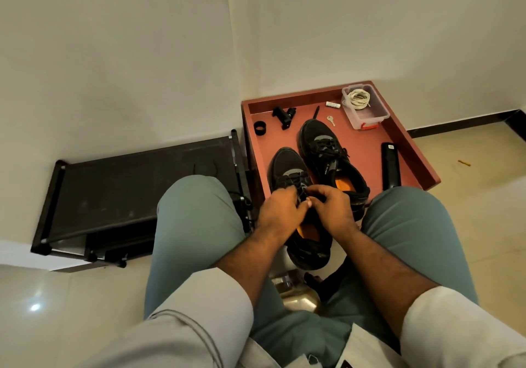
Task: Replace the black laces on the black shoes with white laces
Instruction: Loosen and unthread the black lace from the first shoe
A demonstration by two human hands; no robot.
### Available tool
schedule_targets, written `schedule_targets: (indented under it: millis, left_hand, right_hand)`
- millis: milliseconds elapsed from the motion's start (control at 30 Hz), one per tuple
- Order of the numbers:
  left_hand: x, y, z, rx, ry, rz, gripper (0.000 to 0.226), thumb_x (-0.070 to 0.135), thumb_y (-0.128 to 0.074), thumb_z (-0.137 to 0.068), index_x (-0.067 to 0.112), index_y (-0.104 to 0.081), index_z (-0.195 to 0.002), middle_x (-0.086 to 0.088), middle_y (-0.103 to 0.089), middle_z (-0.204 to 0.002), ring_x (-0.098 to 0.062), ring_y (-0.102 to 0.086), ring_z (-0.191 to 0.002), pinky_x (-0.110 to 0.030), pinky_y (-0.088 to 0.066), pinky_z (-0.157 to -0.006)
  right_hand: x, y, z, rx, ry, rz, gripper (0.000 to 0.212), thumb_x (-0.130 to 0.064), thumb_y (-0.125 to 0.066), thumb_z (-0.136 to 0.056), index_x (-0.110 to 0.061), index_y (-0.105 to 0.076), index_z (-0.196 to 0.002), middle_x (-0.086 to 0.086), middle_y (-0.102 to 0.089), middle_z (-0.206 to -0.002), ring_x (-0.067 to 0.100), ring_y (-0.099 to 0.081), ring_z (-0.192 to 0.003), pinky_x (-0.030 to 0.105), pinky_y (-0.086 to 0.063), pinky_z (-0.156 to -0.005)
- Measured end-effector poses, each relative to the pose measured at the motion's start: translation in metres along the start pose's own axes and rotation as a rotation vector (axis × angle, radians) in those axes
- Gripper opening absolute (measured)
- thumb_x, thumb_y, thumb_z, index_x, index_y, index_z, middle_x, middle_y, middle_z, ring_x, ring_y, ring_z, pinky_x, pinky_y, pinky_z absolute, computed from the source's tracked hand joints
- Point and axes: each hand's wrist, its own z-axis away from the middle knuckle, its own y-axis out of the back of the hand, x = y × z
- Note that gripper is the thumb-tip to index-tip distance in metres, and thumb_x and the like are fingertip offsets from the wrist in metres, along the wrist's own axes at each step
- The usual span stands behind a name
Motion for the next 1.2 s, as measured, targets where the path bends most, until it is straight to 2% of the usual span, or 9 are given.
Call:
schedule_targets:
  millis: [267,467,633,733,833,933,1067,1133,1200]
  left_hand:
    - [-0.027,0.013,-0.012,0.047,0.145,0.172,0.015,0.025,-0.066,-0.087,0.013,-0.069,-0.078,-0.004,-0.069,-0.078,-0.022,-0.067,-0.075,-0.037,-0.057,-0.072]
    - [-0.031,0.007,-0.014,0.018,0.156,0.342,0.023,0.015,-0.070,-0.086,0.022,-0.064,-0.065,0.003,-0.061,-0.060,-0.013,-0.058,-0.056,-0.038,-0.059,-0.068]
    - [-0.033,0.007,-0.015,0.008,0.164,0.410,0.021,0.015,-0.075,-0.082,0.022,-0.065,-0.065,0.001,-0.063,-0.059,-0.015,-0.060,-0.055,-0.038,-0.059,-0.064]
    - [-0.033,0.006,-0.013,0.025,0.203,0.508,0.008,0.011,-0.076,-0.081,0.013,-0.068,-0.082,0.001,-0.058,-0.058,-0.014,-0.056,-0.049,-0.034,-0.056,-0.057]
    - [-0.034,0.007,-0.013,0.019,0.192,0.538,0.006,0.009,-0.075,-0.083,0.008,-0.070,-0.087,-0.002,-0.060,-0.060,-0.015,-0.055,-0.049,-0.030,-0.054,-0.054]
    - [-0.033,0.006,-0.014,0.012,0.183,0.536,0.004,0.009,-0.074,-0.084,0.006,-0.073,-0.083,-0.007,-0.063,-0.063,-0.017,-0.055,-0.050,-0.032,-0.055,-0.058]
    - [-0.033,0.005,-0.016,0.005,0.195,0.530,0.006,0.011,-0.074,-0.083,0.012,-0.072,-0.078,-0.001,-0.061,-0.058,-0.014,-0.054,-0.049,-0.033,-0.057,-0.060]
    - [-0.033,0.005,-0.016,-0.001,0.194,0.528,0.010,0.012,-0.074,-0.083,0.015,-0.070,-0.074,0.001,-0.060,-0.057,-0.013,-0.054,-0.050,-0.033,-0.057,-0.061]
    - [-0.033,0.004,-0.016,-0.002,0.180,0.516,0.012,0.013,-0.075,-0.082,0.016,-0.070,-0.072,0.003,-0.060,-0.055,-0.011,-0.054,-0.050,-0.031,-0.056,-0.061]
  right_hand:
    - [0.005,0.007,-0.008,0.023,0.053,0.101,0.021,-0.010,-0.062,-0.091,-0.011,-0.070,-0.111,0.004,-0.070,-0.107,0.015,-0.062,-0.103,0.023,-0.048,-0.090]
    - [-0.003,-0.002,-0.005,-0.084,0.335,0.402,0.037,0.000,-0.057,-0.088,-0.013,-0.064,-0.123,0.002,-0.058,-0.126,0.021,-0.050,-0.120,0.027,-0.041,-0.099]
    - [-0.008,-0.017,-0.010,-0.124,0.369,0.620,0.022,-0.017,-0.060,-0.091,-0.012,-0.070,-0.109,0.000,-0.051,-0.135,0.023,-0.040,-0.125,0.035,-0.043,-0.099]
    - [-0.009,-0.020,-0.014,0.019,0.287,0.318,0.006,-0.008,-0.068,-0.083,-0.007,-0.072,-0.088,0.005,-0.062,-0.119,0.021,-0.052,-0.113,0.028,-0.043,-0.091]
    - [-0.011,-0.005,-0.015,0.241,-0.197,-0.416,0.009,0.001,-0.068,-0.082,-0.007,-0.066,-0.080,0.006,-0.065,-0.084,0.023,-0.062,-0.084,0.027,-0.050,-0.075]
    - [-0.010,0.000,-0.012,0.160,-0.284,-0.614,0.017,0.007,-0.060,-0.086,-0.010,-0.062,-0.089,0.006,-0.063,-0.083,0.020,-0.061,-0.077,0.028,-0.054,-0.068]
    - [-0.006,-0.009,-0.008,0.012,0.103,-0.034,0.040,0.000,-0.065,-0.079,-0.016,-0.064,-0.115,0.006,-0.050,-0.130,0.021,-0.046,-0.125,0.028,-0.036,-0.105]
    - [0.003,-0.015,-0.008,-0.039,0.245,0.413,0.036,-0.016,-0.071,-0.081,-0.018,-0.068,-0.116,0.006,-0.044,-0.143,0.027,-0.028,-0.139,0.034,-0.023,-0.113]
    - [0.006,-0.019,-0.007,-0.052,0.260,0.579,0.027,-0.027,-0.071,-0.084,-0.020,-0.072,-0.110,0.004,-0.042,-0.148,0.029,-0.020,-0.143,0.043,-0.018,-0.116]
